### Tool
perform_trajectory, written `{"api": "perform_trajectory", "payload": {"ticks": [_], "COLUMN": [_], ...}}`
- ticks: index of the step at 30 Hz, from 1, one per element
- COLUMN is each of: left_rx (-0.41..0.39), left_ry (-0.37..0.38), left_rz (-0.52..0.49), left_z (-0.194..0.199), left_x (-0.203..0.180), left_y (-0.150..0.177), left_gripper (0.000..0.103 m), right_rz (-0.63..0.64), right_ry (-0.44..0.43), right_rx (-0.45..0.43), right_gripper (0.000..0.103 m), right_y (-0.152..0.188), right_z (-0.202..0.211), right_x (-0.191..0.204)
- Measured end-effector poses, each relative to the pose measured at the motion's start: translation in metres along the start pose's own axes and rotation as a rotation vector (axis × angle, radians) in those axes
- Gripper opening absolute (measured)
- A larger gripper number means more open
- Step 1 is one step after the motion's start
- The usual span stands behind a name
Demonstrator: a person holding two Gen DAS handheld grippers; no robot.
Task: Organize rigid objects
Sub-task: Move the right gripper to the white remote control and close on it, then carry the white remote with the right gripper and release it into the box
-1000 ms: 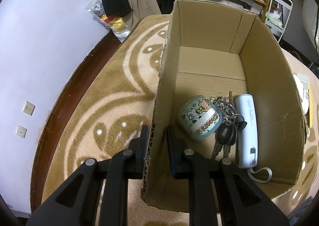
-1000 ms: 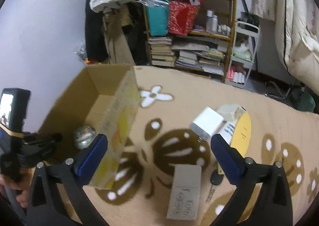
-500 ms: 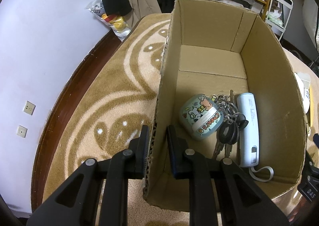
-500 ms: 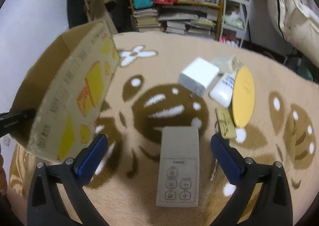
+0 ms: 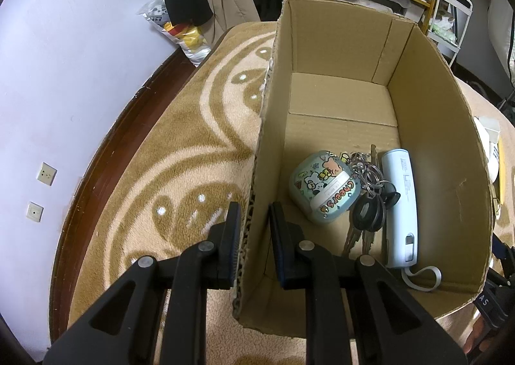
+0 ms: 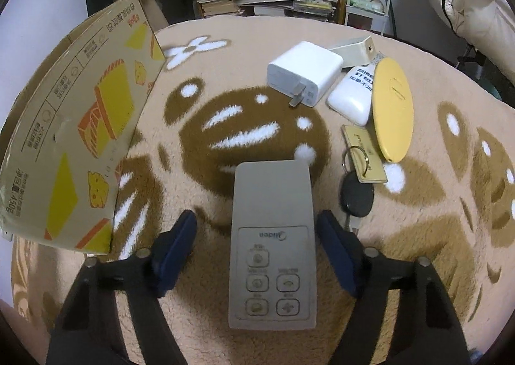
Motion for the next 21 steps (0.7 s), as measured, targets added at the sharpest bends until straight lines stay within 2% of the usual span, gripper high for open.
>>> {"api": "perform_trajectory", "payload": {"ticks": [2, 4, 21], "left_rx": [-0.001, -0.003, -0.005], "left_ry": [-0.001, -0.003, -0.008], "left_rz": [-0.001, -0.003, -0.007], "left_z": [0.0, 0.0, 0.001], "left_x": [0.0, 0.0, 0.0], "left_y": [0.0, 0.0, 0.003], "left_gripper": [0.018, 0.018, 0.018], "right_rz": [0.005, 0.007, 0.026], "right_ry": [0.025, 0.05, -0.006], "right_rx": [0.005, 0.003, -0.04], "right_gripper": [0.057, 0.051, 0.051], "right_y": [0.0, 0.0, -0.006], "right_z": [-0.001, 0.0, 0.009], "right_x": [-0.003, -0.007, 0.012]}}
Point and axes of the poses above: each gripper's, at about its wrist camera, not at the fingertips, and z roughly against the way its jaws point, x to its left, y to its underside, the point moved 8 cm from there along -z, roughly the way its jaws point, and after that the axes turned 4 degrees about -y, right-handed, at the moved point
